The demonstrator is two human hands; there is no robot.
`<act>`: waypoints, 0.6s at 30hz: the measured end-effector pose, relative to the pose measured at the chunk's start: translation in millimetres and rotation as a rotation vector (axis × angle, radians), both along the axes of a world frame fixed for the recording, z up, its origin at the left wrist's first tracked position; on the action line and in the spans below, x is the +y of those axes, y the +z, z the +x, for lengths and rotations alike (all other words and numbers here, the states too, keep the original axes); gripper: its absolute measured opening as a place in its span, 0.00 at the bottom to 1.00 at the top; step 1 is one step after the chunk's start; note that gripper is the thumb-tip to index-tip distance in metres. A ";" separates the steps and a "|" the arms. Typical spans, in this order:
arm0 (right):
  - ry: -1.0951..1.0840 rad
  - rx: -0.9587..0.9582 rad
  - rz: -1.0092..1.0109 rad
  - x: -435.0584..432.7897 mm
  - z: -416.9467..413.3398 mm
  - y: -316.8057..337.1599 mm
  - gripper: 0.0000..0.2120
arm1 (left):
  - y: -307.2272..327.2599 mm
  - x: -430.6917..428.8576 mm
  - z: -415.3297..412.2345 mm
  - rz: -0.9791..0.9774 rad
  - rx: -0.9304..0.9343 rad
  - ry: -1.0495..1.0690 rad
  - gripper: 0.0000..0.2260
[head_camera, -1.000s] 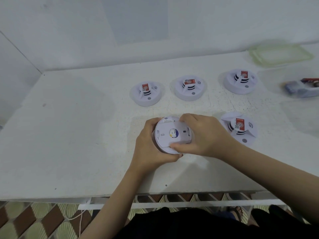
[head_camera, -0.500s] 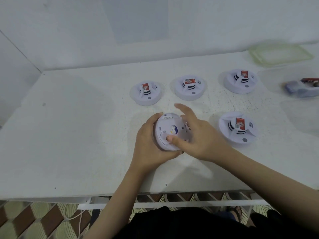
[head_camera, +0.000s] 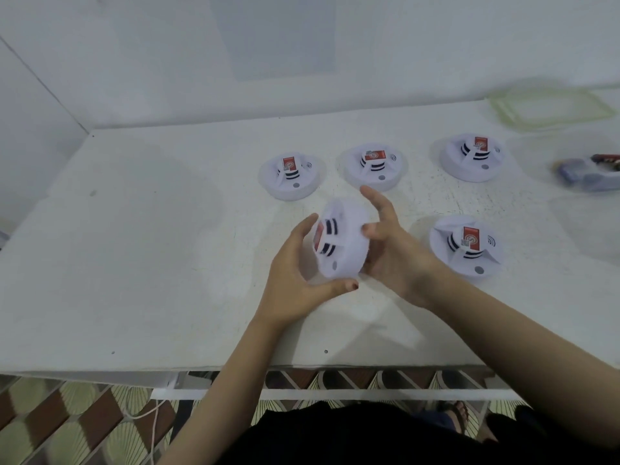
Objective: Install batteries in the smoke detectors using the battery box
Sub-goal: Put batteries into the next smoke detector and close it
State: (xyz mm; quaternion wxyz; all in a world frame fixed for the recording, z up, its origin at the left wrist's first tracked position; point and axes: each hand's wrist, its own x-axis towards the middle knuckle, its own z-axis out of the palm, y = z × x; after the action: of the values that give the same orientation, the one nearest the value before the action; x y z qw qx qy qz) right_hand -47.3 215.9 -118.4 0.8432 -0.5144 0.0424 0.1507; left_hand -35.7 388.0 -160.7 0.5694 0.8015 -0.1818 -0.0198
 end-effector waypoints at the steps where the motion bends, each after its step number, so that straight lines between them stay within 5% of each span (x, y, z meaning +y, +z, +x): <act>1: 0.029 0.049 0.142 -2.2 1.1 -2.9 0.35 | -0.4 0.6 2.0 -0.013 0.023 -0.022 0.44; 5: 0.168 0.078 0.358 -9.8 0.1 -18.1 0.36 | -2.1 2.7 5.9 -0.056 0.062 -0.022 0.36; 10: 0.142 0.031 0.100 -15.8 -1.3 -16.9 0.30 | -3.3 0.6 3.9 -0.060 -0.004 0.053 0.40; 18: 0.120 -0.185 -0.185 -11.1 -7.4 -30.3 0.41 | -10.2 -0.4 9.6 -0.019 0.014 0.063 0.39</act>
State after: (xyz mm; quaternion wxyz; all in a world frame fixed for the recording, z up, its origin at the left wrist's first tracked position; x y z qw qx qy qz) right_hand -54.7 204.9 -148.7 0.7820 -0.6030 -0.0527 0.1483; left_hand -26.1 387.6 -170.9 0.5785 0.8012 -0.1530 -0.0057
